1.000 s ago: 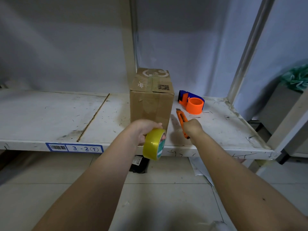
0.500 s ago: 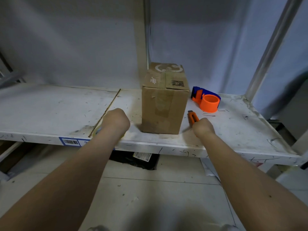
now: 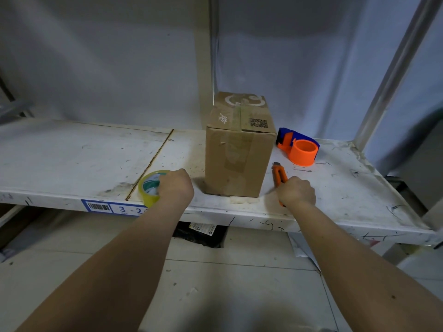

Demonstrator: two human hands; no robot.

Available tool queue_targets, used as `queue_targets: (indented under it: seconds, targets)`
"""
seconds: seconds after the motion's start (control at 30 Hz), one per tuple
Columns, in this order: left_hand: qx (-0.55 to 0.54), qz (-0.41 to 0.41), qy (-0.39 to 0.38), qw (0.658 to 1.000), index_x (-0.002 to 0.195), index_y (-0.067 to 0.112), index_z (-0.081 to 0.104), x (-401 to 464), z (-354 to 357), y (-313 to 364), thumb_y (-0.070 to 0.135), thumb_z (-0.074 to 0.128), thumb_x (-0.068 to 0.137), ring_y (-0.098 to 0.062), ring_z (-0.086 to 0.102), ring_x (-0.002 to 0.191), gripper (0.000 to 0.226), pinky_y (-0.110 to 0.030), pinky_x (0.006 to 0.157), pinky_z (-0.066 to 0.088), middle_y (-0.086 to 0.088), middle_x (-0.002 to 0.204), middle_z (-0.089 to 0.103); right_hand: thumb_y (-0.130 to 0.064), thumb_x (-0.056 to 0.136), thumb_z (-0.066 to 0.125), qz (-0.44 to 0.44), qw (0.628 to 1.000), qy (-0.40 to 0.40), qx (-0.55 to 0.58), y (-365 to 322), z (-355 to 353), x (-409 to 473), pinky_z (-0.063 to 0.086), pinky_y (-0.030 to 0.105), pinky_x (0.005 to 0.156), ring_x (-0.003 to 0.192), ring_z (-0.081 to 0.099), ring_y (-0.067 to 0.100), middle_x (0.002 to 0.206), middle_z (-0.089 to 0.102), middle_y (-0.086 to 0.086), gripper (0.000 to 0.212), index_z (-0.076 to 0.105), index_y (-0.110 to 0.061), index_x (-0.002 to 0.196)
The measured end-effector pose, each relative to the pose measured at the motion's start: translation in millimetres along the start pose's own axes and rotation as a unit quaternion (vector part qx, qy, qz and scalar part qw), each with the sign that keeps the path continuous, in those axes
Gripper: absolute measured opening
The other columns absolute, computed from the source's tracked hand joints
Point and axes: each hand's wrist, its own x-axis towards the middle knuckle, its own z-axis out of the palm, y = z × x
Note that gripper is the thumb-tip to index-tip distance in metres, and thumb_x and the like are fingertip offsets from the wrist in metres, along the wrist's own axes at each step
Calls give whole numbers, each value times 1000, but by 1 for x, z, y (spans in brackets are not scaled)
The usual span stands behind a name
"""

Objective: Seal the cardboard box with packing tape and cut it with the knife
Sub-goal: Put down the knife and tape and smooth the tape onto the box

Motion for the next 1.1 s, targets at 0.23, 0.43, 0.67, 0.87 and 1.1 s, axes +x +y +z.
queue_targets:
  seconds: [0.23,0.43,0.67,0.87,1.1]
  targets:
    - [20,3,-35,999,131,9,41,1,0,-4,12,51,86,-34,46,124,46,-42,97,45,-19,133,49,-43,91,49,16,1000,8,9,2,-11,-4,49,42,89,110,48,32,117,49,14,38,56,-15,114]
    - [-18,2,-32,999,153,20,-5,-9,-1,-2,4,51,84,-39,44,127,90,-46,99,46,-24,136,46,-32,99,39,-94,971,159,154,-11,-33,-21,41,37,79,109,50,33,119,52,17,34,58,-11,118]
    - [-375,14,260,890,132,4,44,-40,-56,12,23,35,99,-35,45,120,39,-42,94,39,-20,131,48,-52,95,37,-306,902,161,259,-44,-67,-51,37,29,93,120,46,22,131,47,5,45,51,-30,132]
    - [-429,199,228,851,146,31,31,-52,-95,32,54,46,91,-25,39,134,61,-32,103,35,-10,146,38,-63,88,42,-340,914,165,150,-64,-67,-59,50,42,93,127,46,26,144,39,6,60,44,-31,139]
    - [-397,170,213,876,138,32,45,-46,-82,38,44,57,90,-27,50,119,51,-30,94,43,-11,129,49,-64,87,44,-309,920,206,126,-69,-58,-54,47,31,77,112,56,25,131,51,6,56,51,-30,132]
